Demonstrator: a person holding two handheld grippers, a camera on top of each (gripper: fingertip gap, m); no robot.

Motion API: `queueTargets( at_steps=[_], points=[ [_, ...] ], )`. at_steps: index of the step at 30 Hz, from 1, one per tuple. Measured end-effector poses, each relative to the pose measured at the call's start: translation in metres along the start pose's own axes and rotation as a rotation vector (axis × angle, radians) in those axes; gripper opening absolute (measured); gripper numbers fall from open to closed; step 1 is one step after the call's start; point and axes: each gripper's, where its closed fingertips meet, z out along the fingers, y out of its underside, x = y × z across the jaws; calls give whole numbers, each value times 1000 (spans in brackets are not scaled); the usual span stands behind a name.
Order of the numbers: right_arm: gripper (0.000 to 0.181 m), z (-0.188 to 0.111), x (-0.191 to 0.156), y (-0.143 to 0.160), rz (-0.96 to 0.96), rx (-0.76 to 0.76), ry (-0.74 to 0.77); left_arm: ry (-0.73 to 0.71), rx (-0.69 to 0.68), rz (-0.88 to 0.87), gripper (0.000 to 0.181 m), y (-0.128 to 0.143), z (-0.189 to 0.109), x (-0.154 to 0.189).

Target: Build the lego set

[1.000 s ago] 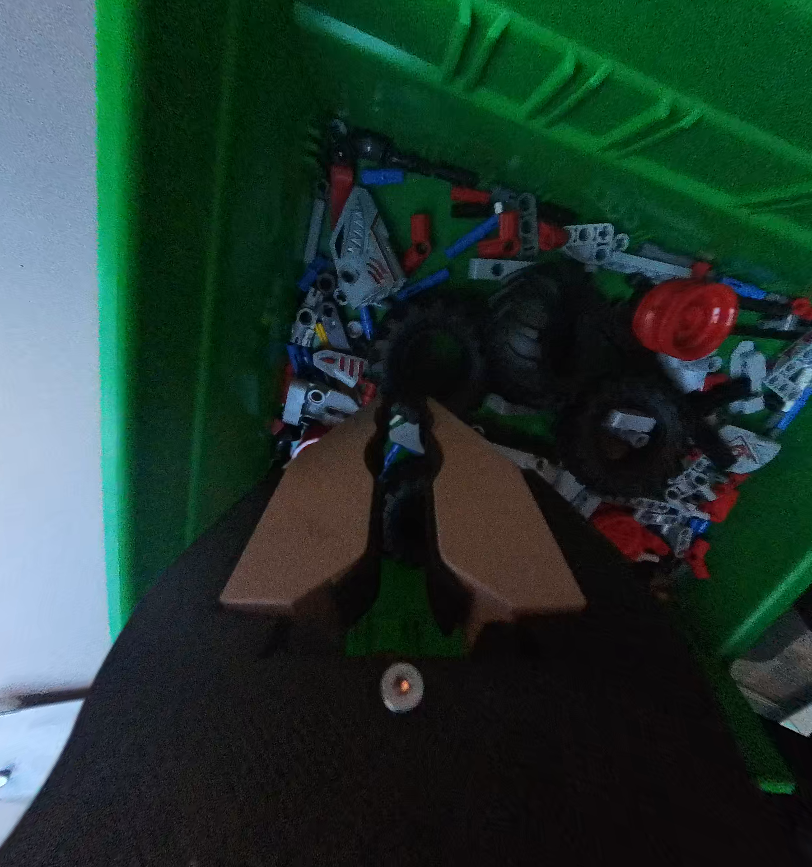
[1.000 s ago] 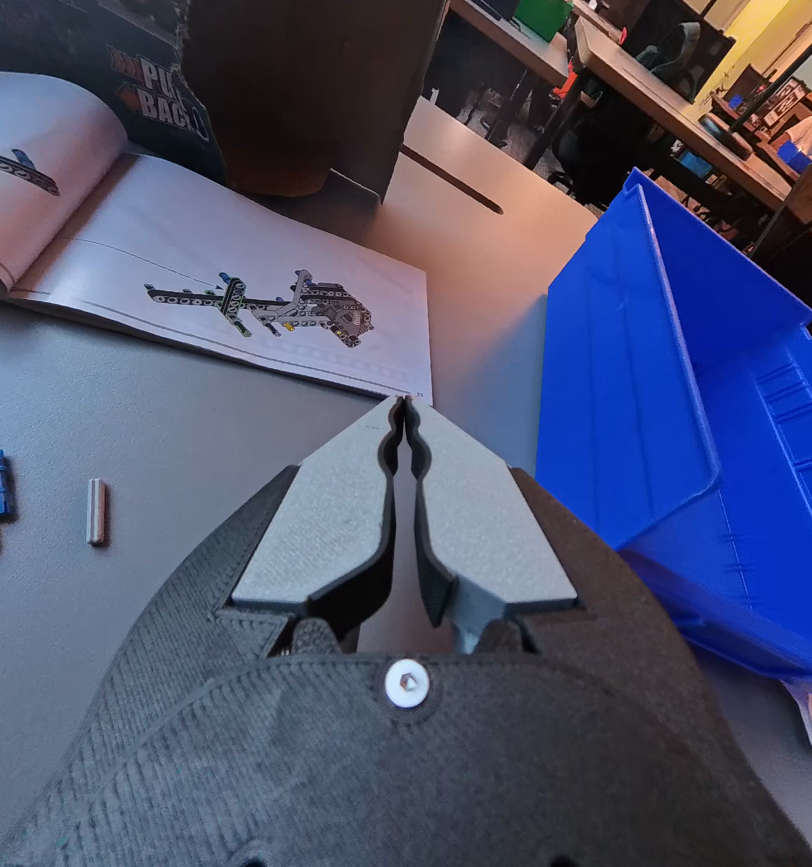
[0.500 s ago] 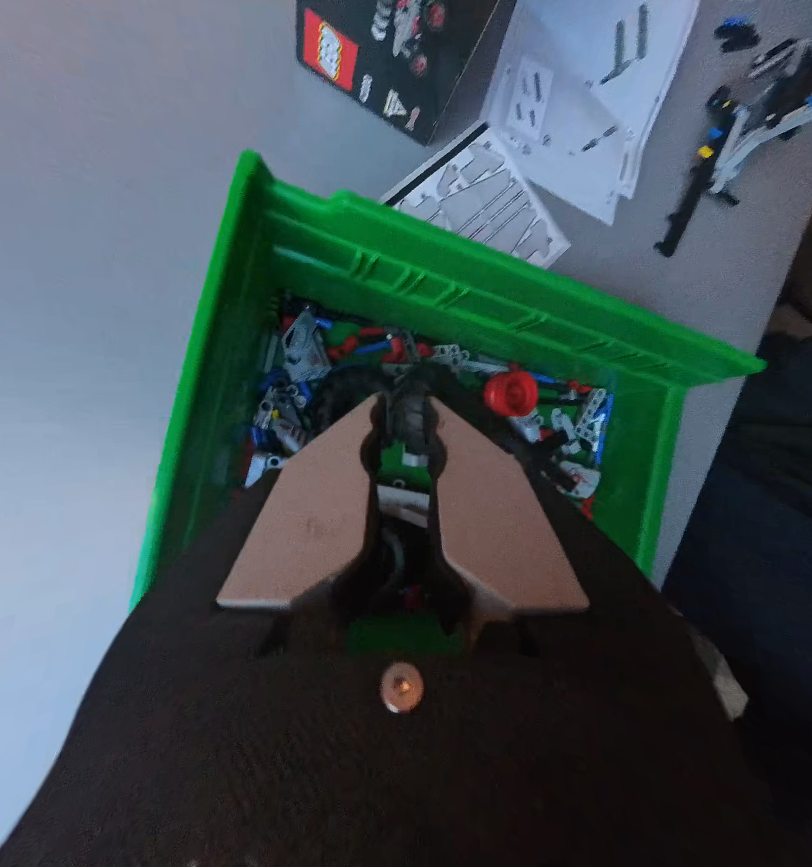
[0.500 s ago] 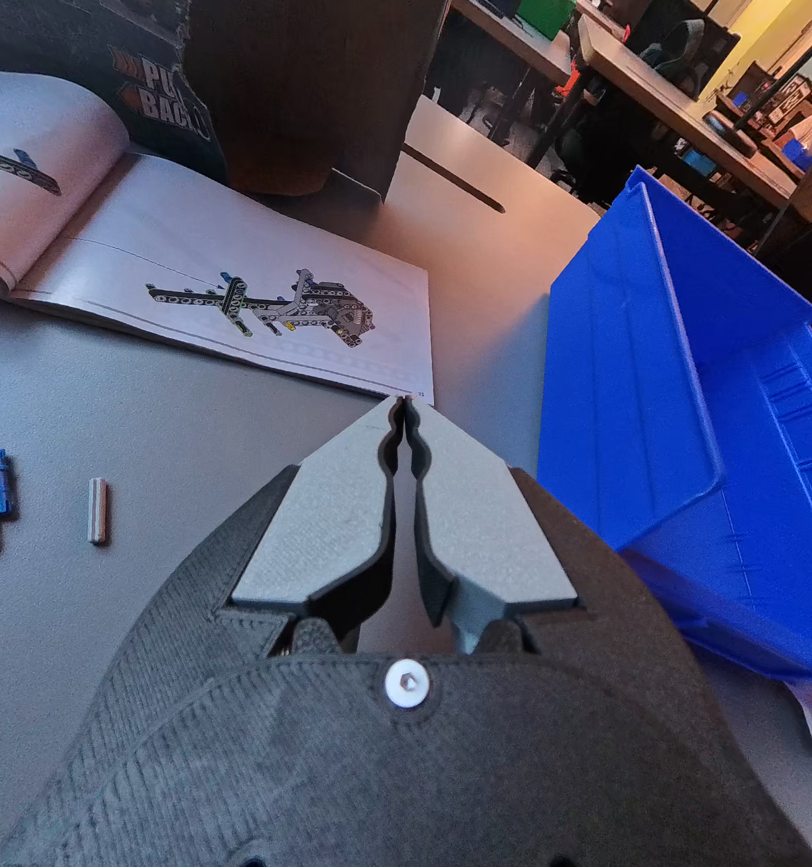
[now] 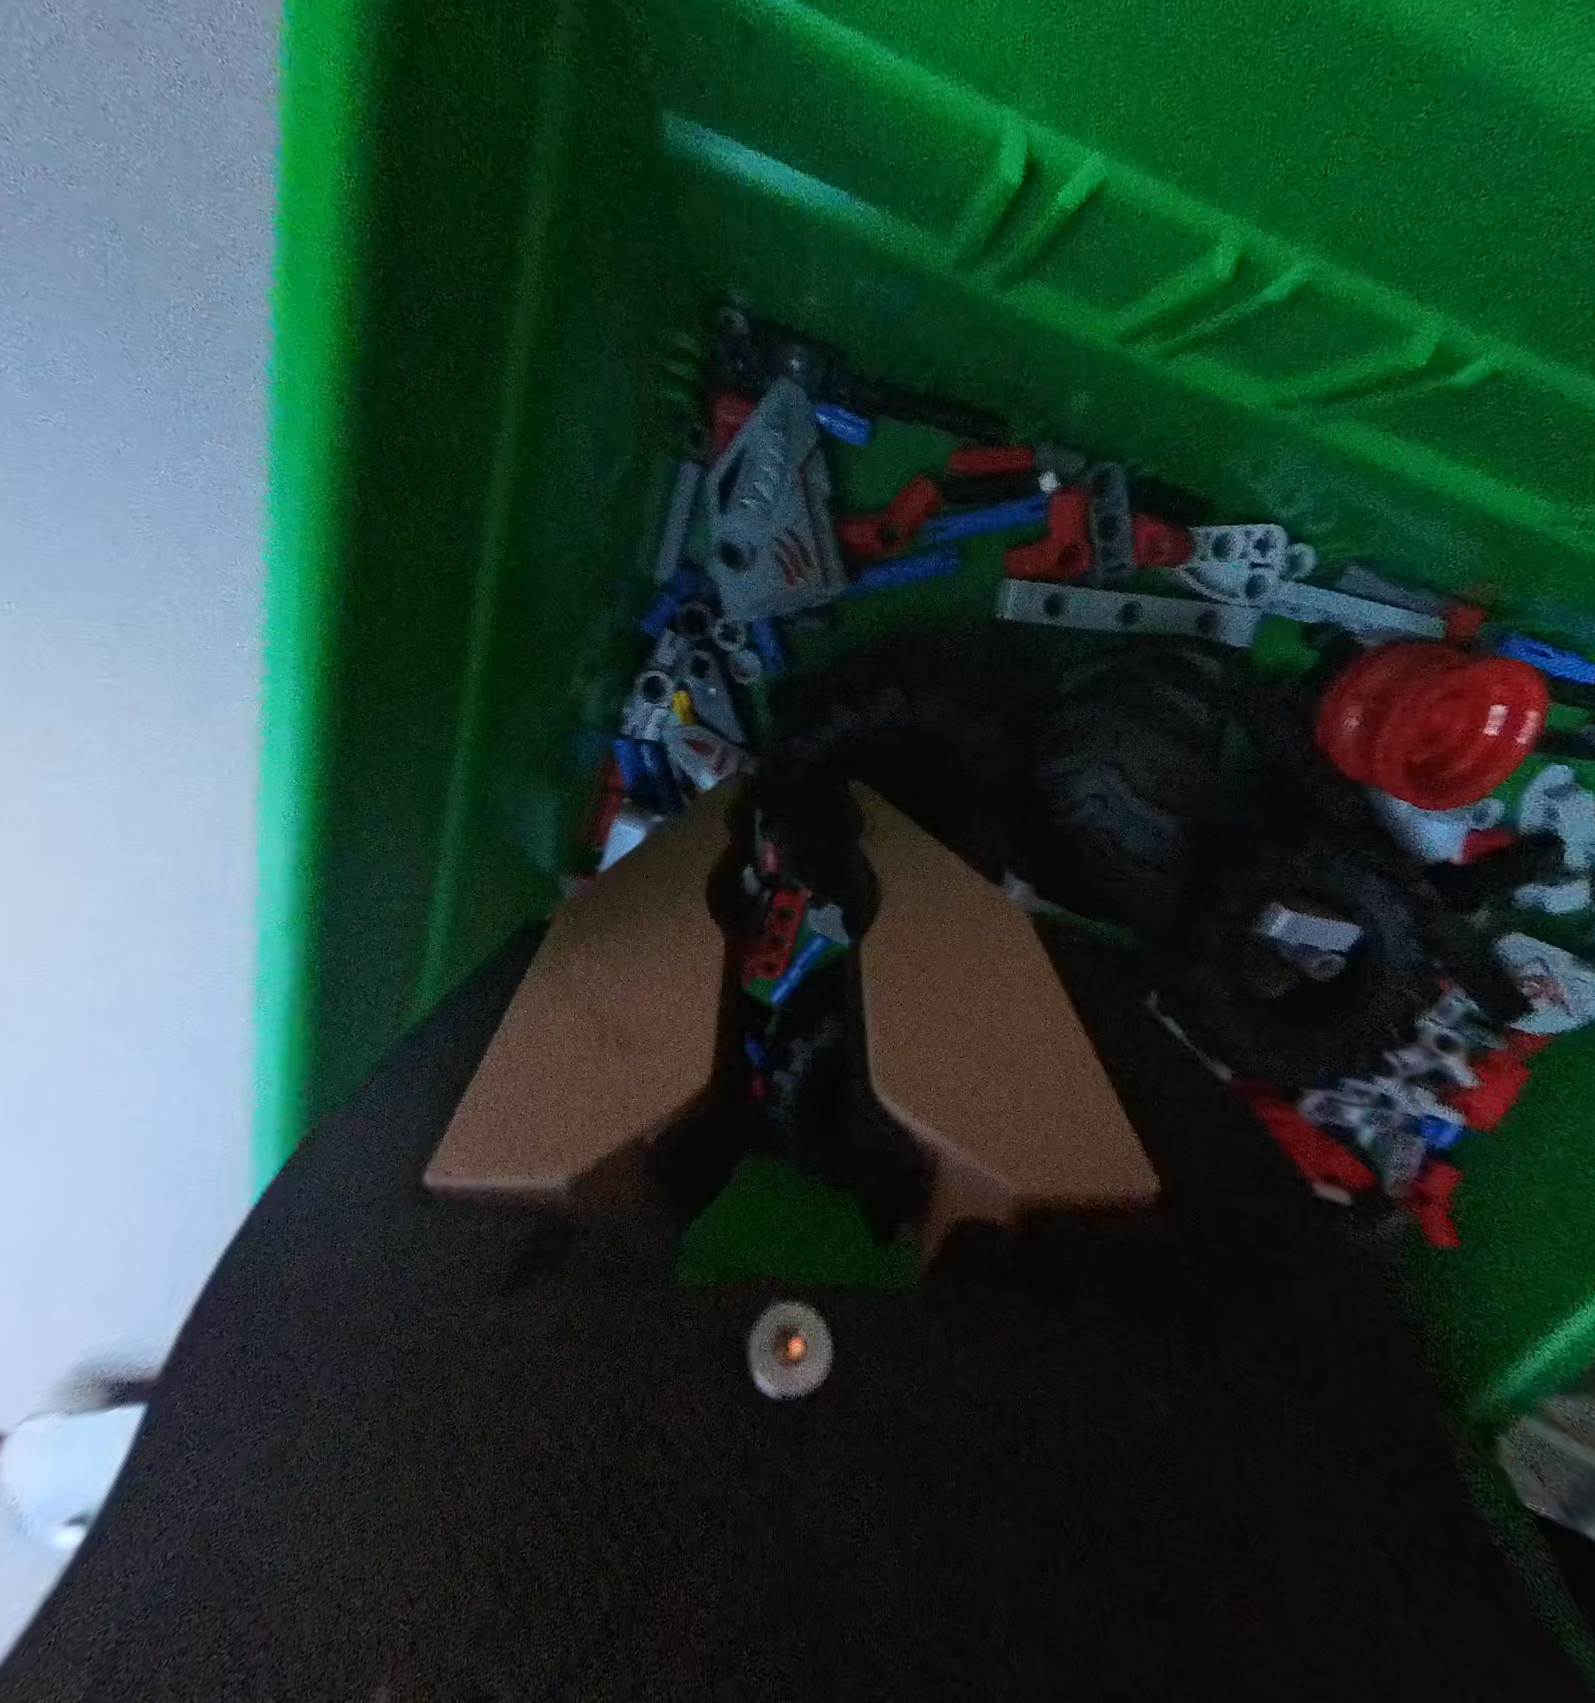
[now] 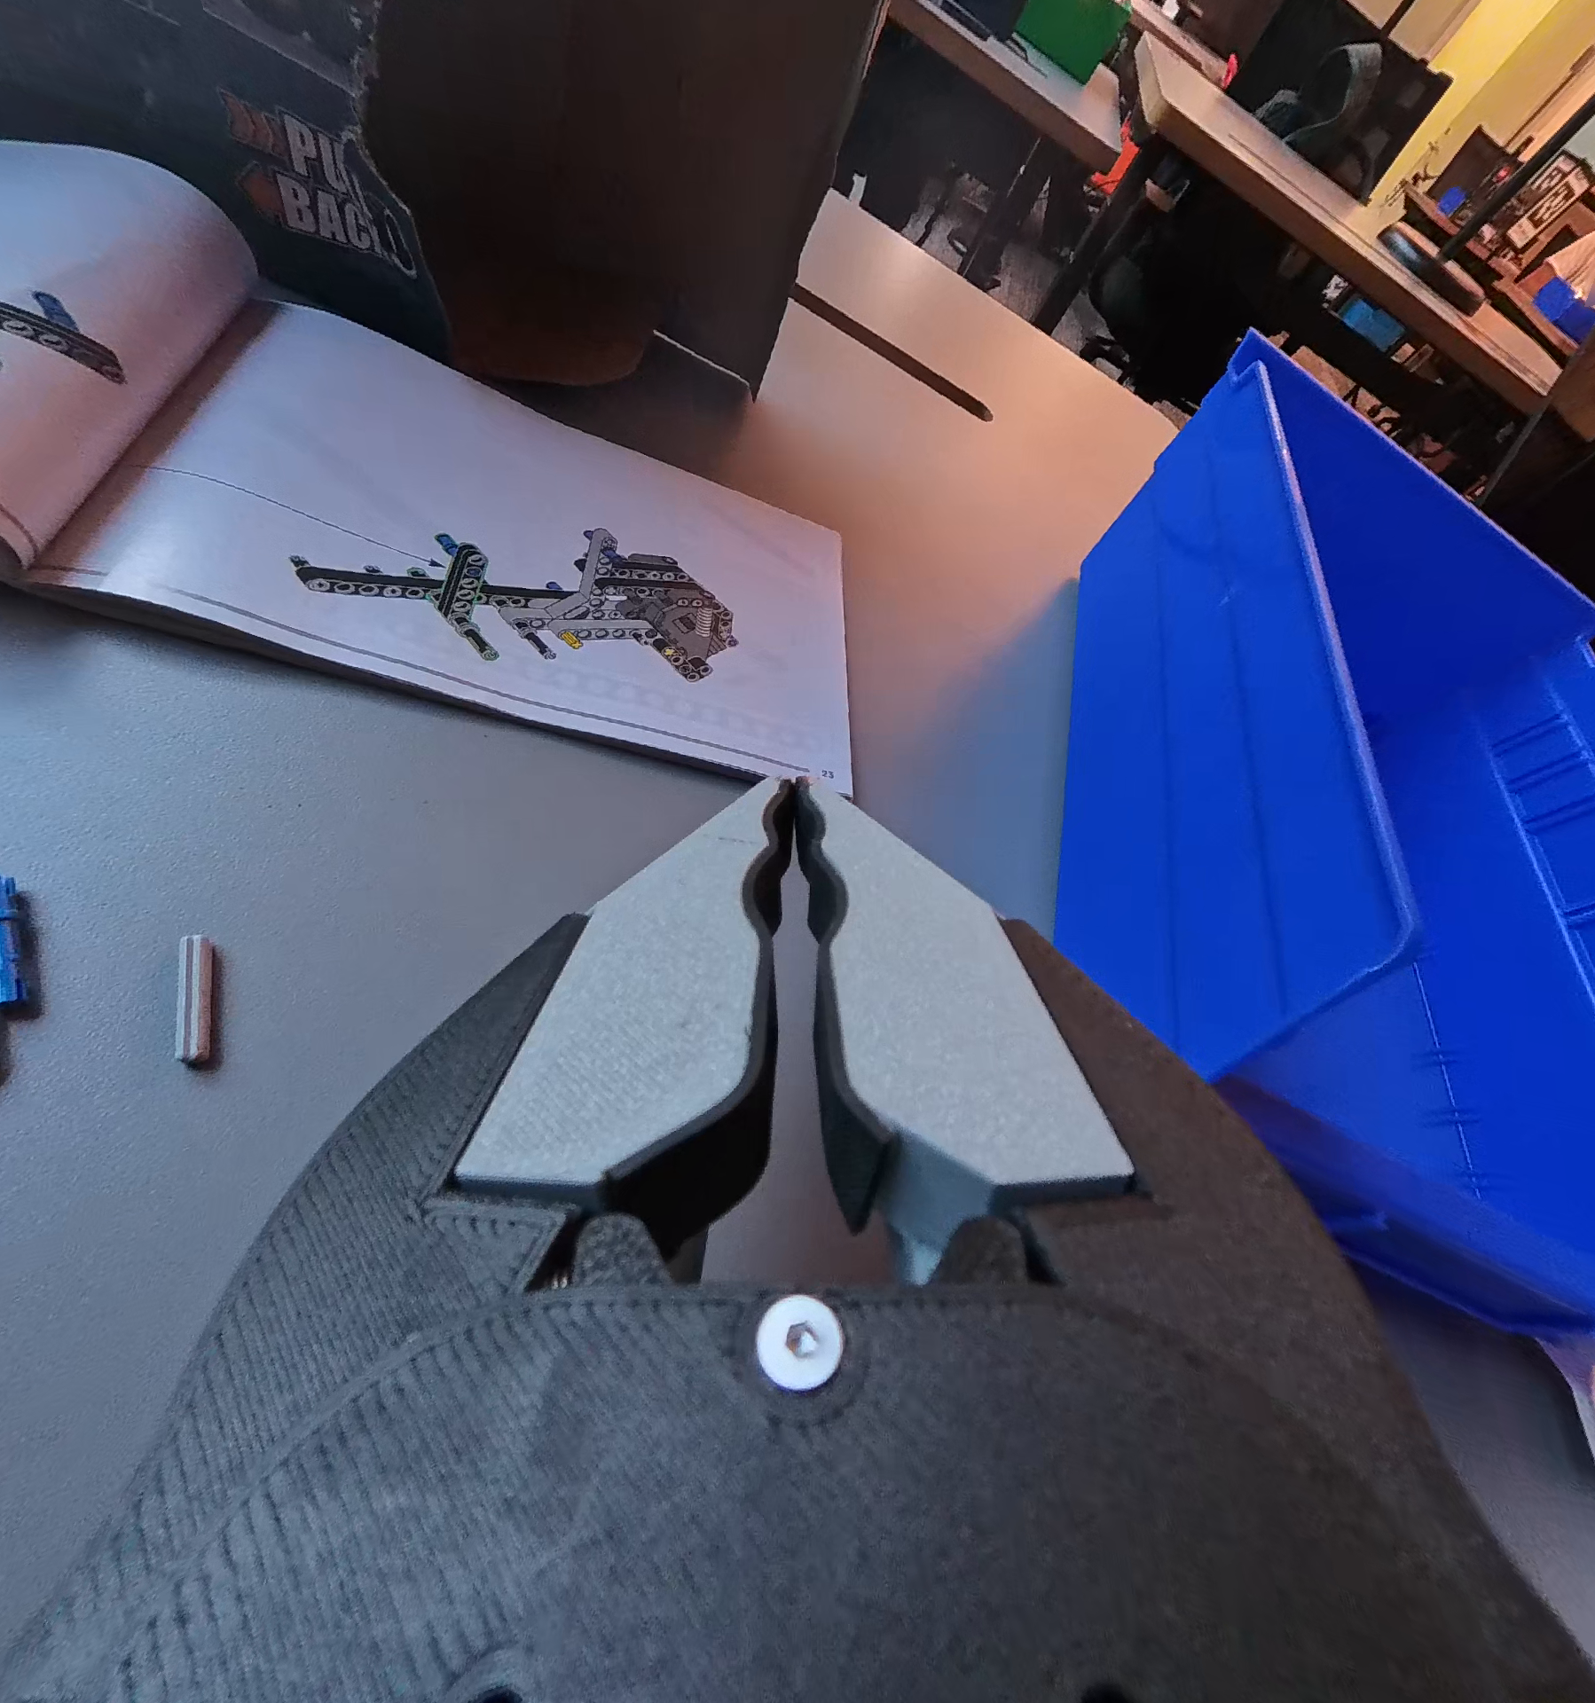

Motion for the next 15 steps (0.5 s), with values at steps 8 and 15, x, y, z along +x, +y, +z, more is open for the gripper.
queueTargets(
  at_steps=[8, 15],
  points=[
    [0, 1, -1, 0, -5, -4, -3, -59, 383, -75, 15, -33, -83, -14],
    [0, 0, 0, 1, -5, -9, 3, 107, 309, -12, 15, -33, -62, 22]
  ],
)
